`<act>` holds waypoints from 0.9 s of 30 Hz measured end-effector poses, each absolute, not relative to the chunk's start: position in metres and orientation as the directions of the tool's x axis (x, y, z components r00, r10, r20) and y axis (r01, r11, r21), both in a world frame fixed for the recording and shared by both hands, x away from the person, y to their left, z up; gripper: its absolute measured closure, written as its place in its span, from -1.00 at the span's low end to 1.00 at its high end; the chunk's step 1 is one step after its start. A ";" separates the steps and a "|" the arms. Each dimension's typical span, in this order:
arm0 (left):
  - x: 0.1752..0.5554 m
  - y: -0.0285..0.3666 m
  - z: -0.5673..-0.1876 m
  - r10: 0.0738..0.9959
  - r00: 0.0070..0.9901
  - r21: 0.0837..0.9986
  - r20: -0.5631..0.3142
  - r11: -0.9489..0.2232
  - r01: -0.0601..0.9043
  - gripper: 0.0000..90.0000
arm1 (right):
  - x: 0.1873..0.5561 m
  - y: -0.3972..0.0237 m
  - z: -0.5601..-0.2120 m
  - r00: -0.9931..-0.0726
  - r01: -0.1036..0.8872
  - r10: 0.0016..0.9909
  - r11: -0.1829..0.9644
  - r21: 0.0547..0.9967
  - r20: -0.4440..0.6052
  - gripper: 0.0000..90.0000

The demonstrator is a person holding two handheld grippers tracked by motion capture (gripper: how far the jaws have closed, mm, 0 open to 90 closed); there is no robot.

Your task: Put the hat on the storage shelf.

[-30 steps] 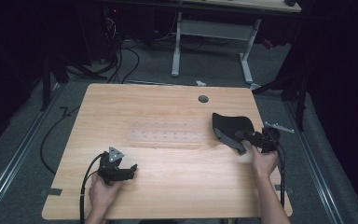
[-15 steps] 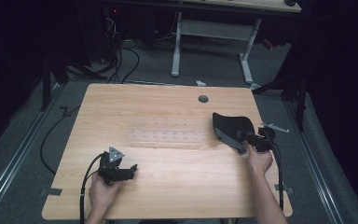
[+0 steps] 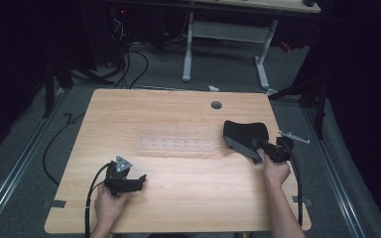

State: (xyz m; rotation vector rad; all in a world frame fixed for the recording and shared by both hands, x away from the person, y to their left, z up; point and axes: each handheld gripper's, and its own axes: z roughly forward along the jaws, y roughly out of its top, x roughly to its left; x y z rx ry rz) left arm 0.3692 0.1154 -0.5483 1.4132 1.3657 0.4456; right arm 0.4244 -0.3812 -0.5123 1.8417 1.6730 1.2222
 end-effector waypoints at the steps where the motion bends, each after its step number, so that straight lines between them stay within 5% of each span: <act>1: 0.369 0.115 -0.548 0.879 0.273 0.847 -0.390 0.227 0.480 -0.66 | 0.424 -0.381 -0.512 -0.081 0.616 0.932 -0.232 0.752 0.354 0.86; 27: 0.367 0.114 -0.548 0.871 0.295 0.845 -0.394 0.216 0.489 -0.68 | 0.383 -0.384 -0.488 -0.105 0.592 0.926 -0.235 0.771 0.362 0.89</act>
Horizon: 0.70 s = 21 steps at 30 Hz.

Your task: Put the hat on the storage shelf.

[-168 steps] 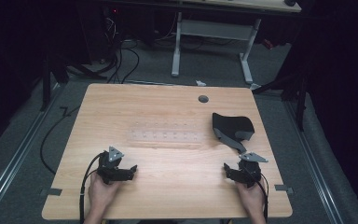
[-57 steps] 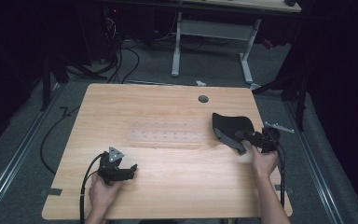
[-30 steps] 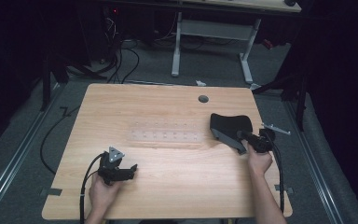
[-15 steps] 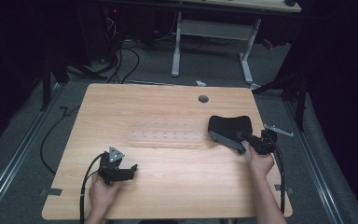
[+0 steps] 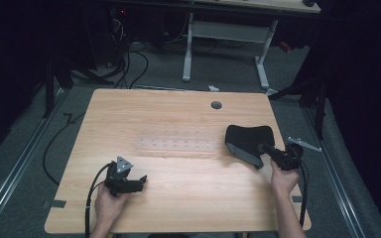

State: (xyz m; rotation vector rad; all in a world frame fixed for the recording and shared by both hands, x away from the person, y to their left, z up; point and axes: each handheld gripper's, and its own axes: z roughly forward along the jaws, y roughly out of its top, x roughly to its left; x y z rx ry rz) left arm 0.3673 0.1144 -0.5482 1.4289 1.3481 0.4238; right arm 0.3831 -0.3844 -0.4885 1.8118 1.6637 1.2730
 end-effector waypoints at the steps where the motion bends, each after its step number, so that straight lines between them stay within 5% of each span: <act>1: 0.367 0.114 -0.548 0.870 0.298 0.845 -0.393 0.215 0.489 -0.68 | 0.376 -0.384 -0.487 -0.109 0.589 0.929 -0.225 0.776 0.353 0.89; 21: 0.367 0.114 -0.548 0.866 0.305 0.845 -0.396 0.214 0.489 -0.67 | 0.333 -0.375 -0.478 -0.170 0.608 0.912 -0.202 0.768 0.374 0.88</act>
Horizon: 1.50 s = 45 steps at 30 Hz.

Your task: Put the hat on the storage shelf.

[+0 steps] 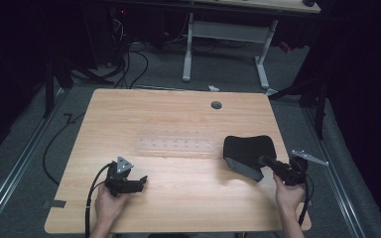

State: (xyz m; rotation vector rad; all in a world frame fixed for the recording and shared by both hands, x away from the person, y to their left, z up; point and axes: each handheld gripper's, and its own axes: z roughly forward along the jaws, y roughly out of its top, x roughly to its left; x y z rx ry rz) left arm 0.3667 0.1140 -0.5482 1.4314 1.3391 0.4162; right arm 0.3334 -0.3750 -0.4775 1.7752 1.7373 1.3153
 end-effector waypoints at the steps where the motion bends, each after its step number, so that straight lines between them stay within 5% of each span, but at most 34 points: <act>1: 0.367 0.114 -0.548 0.866 0.304 0.845 -0.396 0.215 0.489 -0.67 | 0.331 -0.373 -0.476 -0.180 0.606 0.912 -0.193 0.772 0.370 0.88; 22: 0.366 0.114 -0.548 0.866 0.309 0.846 -0.393 0.209 0.490 -0.67 | 0.296 -0.326 -0.481 -0.311 0.616 0.862 -0.139 0.775 0.401 0.88; 45: 0.356 0.106 -0.546 0.857 0.347 0.849 -0.380 0.175 0.499 -0.56 | 0.301 -0.264 -0.496 -0.444 0.649 0.791 -0.040 0.760 0.421 0.88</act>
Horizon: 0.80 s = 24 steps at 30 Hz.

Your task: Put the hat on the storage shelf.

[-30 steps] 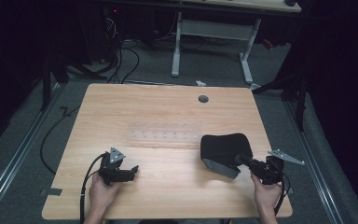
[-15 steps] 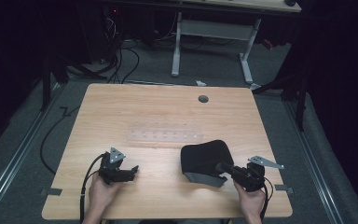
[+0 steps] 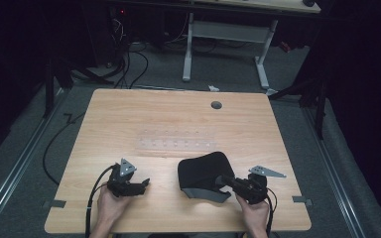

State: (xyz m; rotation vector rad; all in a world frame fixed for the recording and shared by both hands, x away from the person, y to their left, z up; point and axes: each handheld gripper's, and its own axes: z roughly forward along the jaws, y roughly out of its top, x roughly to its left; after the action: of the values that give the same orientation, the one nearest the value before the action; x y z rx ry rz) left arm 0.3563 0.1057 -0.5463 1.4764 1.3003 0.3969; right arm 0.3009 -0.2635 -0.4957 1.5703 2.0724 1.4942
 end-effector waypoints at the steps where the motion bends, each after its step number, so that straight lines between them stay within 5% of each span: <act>1: 0.355 0.104 -0.546 0.860 0.350 0.854 -0.371 0.168 0.492 -0.58 | 0.301 -0.262 -0.495 -0.446 0.649 0.789 -0.038 0.760 0.421 0.88; 24: 0.311 0.068 -0.511 0.708 0.603 0.897 -0.366 0.098 0.430 -0.84 | 0.308 -0.252 -0.485 -0.474 0.669 0.748 -0.038 0.742 0.465 0.88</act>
State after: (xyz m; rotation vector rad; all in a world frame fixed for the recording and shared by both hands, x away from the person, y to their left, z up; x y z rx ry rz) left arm 0.3112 0.0677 -0.5114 1.5316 0.9960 0.2671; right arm 0.3082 -0.2520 -0.4851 1.5679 2.1236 1.5552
